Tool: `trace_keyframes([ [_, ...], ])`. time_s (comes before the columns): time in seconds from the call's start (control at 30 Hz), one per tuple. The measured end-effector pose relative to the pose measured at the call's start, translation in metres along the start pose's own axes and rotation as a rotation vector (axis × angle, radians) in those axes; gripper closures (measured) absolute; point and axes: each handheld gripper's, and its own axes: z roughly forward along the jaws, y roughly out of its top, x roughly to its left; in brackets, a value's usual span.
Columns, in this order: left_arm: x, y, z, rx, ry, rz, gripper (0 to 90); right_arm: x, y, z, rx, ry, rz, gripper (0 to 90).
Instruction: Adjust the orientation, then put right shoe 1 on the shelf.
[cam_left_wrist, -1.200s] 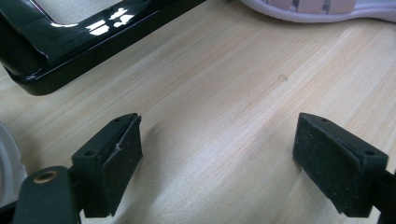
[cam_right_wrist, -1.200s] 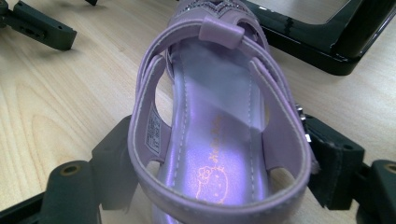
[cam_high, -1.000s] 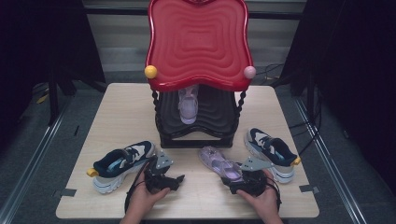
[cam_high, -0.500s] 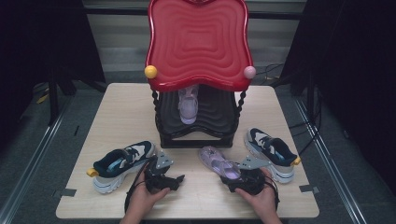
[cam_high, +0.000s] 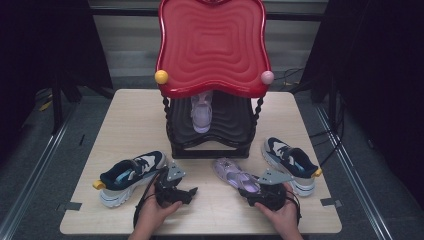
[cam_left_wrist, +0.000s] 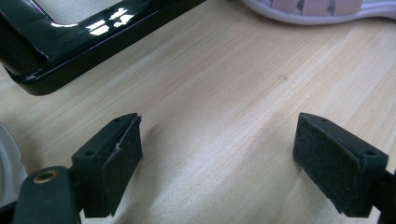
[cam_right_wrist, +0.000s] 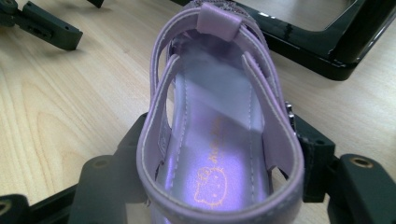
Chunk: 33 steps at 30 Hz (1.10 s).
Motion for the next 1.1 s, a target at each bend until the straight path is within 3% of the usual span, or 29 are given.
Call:
trace_keyframes([
  [0.33,0.000,0.000,0.000,-0.001,0.000,-0.002,15.1,-0.003,0.003,-0.012,-0.038,0.000,0.028,37.1],
  [0.67,0.000,0.000,0.000,-0.001,0.000,-0.001,15.2,0.001,0.009,-0.023,-0.045,-0.002,0.013,37.1],
  [1.1,0.000,0.000,0.000,0.000,0.000,0.000,15.2,0.002,0.022,-0.036,-0.087,-0.014,0.030,37.2],
])
